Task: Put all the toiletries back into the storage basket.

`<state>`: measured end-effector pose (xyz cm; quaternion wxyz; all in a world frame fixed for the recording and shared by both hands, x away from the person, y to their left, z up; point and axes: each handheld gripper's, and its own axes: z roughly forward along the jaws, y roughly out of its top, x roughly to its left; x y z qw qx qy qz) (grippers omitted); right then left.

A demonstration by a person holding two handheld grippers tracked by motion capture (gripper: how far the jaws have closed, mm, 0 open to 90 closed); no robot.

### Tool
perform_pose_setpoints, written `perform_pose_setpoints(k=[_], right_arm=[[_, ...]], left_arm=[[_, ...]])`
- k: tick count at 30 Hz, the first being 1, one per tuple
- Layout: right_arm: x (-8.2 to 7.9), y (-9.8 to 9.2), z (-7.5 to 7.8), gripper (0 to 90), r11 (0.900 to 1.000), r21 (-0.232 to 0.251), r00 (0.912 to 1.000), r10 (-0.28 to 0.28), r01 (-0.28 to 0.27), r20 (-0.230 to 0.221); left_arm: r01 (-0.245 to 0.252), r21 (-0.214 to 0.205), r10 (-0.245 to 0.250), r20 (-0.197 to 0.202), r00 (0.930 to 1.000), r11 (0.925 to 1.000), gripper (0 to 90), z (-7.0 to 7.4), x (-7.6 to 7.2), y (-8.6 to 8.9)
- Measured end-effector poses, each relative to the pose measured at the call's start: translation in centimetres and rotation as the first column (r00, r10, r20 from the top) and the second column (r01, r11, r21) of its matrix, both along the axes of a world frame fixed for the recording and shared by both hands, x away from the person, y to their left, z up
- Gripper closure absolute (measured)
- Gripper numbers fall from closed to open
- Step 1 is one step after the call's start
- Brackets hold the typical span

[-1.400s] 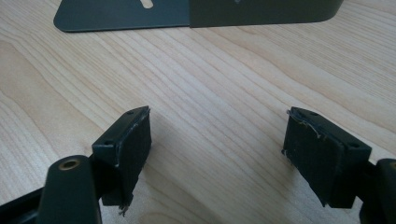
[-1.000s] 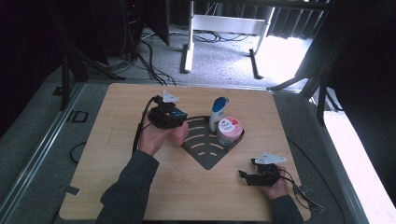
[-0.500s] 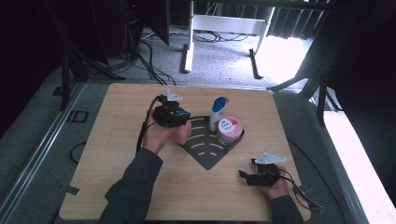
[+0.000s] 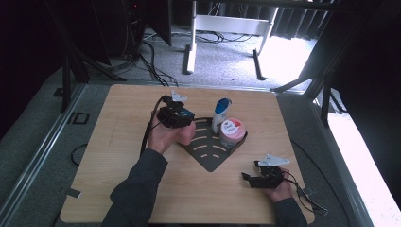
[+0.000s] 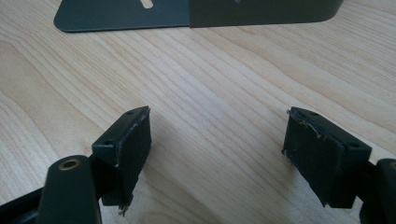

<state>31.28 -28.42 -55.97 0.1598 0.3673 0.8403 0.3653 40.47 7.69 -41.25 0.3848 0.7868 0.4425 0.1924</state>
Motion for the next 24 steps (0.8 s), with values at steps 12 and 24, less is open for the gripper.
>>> perform_pose_setpoints(k=[12, 24], right_arm=[[0.0, 0.0, 0.0, 22.8, 1.0000, 0.002, 1.0000, 0.001, -0.001, 0.000], [0.0, 0.0, 0.0, 22.8, 1.0000, -0.001, 1.0000, 0.000, 0.000, 0.000]], left_arm=[[0.008, 0.003, -0.008, 0.007, 0.9999, 1.0000, 52.8, -0.2, 0.5, -0.8], [0.001, 0.001, -0.001, 0.001, 1.0000, 1.0000, 52.8, -0.8, 1.2, -1.4]])
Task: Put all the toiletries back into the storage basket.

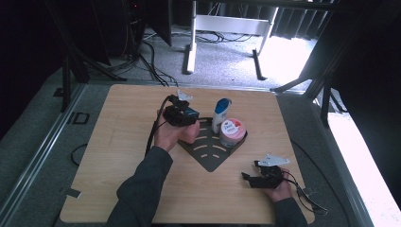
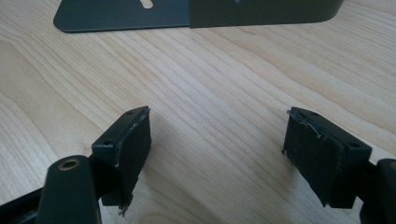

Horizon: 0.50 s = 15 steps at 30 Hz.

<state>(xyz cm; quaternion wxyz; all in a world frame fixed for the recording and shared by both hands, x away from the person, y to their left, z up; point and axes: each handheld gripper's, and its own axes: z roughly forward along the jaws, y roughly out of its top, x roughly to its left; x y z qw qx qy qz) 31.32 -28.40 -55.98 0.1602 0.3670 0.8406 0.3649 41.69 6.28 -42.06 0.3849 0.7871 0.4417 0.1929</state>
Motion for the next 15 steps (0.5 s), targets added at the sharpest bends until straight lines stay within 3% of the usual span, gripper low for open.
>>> perform_pose_setpoints(k=[15], right_arm=[[0.00, 0.00, 0.00, 22.8, 1.0000, -0.001, 1.0000, 0.001, -0.001, 0.001]], left_arm=[[-0.013, -0.010, 0.013, 0.004, 0.9999, 0.9999, 52.9, -0.61, 0.87, -0.33]])
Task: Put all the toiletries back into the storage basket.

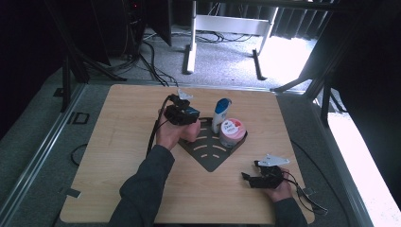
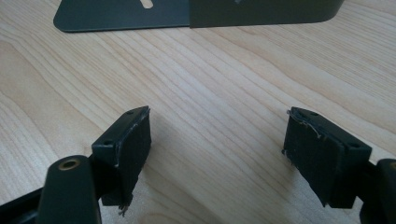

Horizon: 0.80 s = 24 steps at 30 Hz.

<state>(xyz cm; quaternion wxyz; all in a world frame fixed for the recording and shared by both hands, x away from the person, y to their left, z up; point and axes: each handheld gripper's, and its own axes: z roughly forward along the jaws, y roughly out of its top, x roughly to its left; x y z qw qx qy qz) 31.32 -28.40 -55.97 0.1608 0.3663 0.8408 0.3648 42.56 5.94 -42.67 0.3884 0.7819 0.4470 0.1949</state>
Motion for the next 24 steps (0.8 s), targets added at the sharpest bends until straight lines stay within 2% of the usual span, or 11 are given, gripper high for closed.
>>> perform_pose_setpoints(k=[13, 24], right_arm=[[0.0, 0.0, 0.0, 22.7, 1.0000, 0.001, 1.0000, 0.000, 0.000, -0.001], [0.0, 0.0, 0.0, 22.7, 1.0000, 0.001, 1.0000, 0.000, 0.000, -0.001]], left_arm=[[0.030, 0.042, -0.030, 0.012, 0.9995, 0.9987, 52.8, -0.4, 1.0, -1.6], [0.017, 0.023, -0.017, 0.000, 0.9999, 0.9996, 52.9, -1.1, 2.0, -2.0]])
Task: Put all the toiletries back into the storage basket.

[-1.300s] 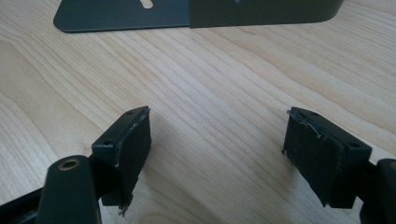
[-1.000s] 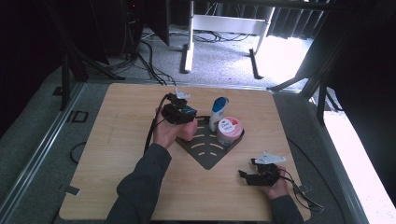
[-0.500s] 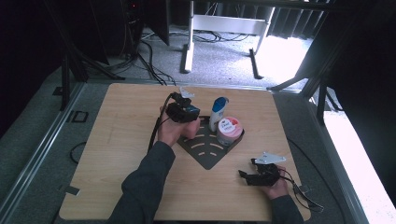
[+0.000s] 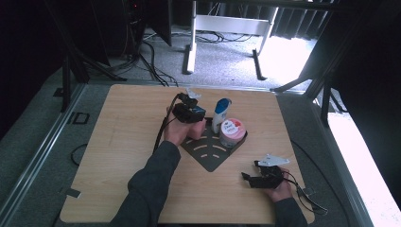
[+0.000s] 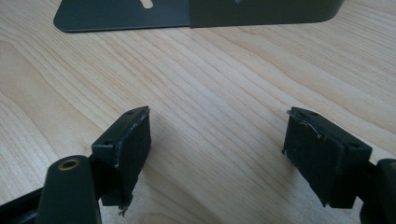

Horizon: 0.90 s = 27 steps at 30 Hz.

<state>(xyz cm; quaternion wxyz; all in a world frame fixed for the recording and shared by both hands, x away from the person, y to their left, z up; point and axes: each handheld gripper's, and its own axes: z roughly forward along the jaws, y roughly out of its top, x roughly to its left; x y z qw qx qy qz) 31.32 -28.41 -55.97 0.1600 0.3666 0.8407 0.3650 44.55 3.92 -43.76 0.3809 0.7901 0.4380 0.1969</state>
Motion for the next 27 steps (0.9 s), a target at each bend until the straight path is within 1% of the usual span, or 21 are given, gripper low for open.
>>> perform_pose_setpoints(k=[3, 12, 20, 27], right_arm=[[0.0, 0.0, 0.0, 22.7, 1.0000, 0.000, 1.0000, 0.000, 0.000, 0.000], [0.0, 0.0, 0.0, 22.7, 1.0000, 0.001, 1.0000, 0.000, 0.000, -0.001], [0.0, 0.0, 0.0, 22.7, 1.0000, 0.003, 1.0000, 0.000, 0.000, -0.002], [0.0, 0.0, 0.0, 22.7, 1.0000, 0.004, 1.0000, 0.001, -0.001, -0.003]], left_arm=[[-0.008, -0.008, 0.008, -0.010, 0.9999, 0.9999, 52.9, -0.3, 0.3, -0.1], [-0.018, -0.009, 0.017, -0.029, 0.9994, 0.9998, 52.9, -1.0, 1.0, -0.4], [-0.024, -0.020, 0.024, -0.036, 0.9991, 0.9995, 52.9, -1.5, 1.5, -0.8], [-0.034, -0.015, 0.034, -0.041, 0.9986, 0.9993, 52.9, -1.8, 1.8, -1.0]])
